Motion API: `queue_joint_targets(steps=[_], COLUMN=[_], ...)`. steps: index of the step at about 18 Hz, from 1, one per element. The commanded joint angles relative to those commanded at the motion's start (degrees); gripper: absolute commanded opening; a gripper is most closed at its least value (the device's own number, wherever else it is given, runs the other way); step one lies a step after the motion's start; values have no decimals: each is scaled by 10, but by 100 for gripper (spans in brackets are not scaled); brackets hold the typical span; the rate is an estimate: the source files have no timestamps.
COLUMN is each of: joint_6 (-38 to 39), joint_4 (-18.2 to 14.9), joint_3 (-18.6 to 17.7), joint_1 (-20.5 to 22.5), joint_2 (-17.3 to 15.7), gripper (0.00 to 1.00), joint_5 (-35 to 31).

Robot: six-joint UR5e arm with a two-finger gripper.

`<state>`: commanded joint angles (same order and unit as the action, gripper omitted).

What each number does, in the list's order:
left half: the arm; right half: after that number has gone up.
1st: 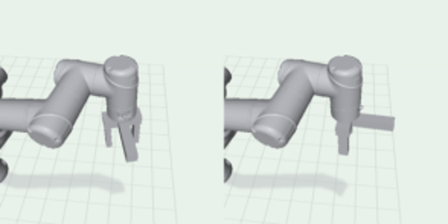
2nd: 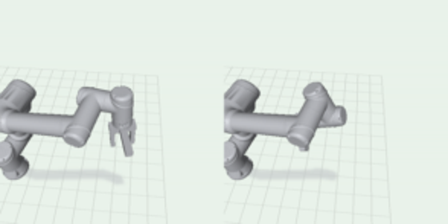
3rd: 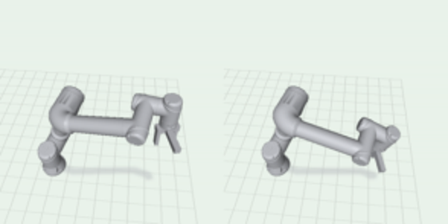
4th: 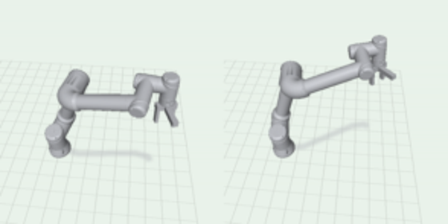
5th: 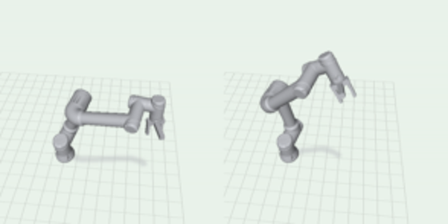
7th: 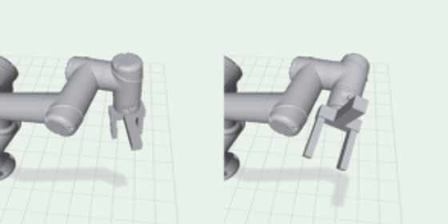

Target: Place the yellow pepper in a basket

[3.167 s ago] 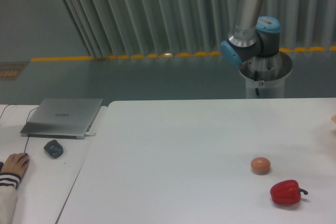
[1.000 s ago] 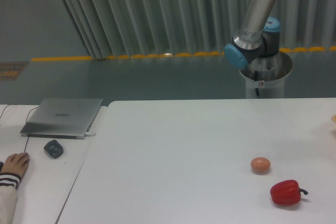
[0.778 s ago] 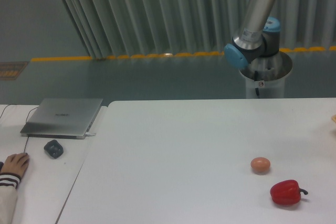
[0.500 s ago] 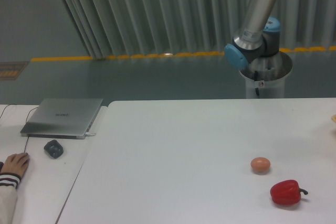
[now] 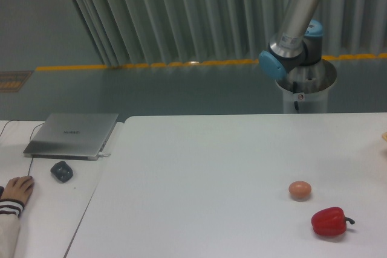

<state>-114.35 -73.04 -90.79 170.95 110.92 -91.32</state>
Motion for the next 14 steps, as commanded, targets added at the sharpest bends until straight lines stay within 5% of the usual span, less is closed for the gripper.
queue_joint_targets(steps=[14], joint_6=[-60], joint_4=[9], joint_3=[-26], joint_1=[11], joint_2=[-3], gripper=[100], joint_5=[0])
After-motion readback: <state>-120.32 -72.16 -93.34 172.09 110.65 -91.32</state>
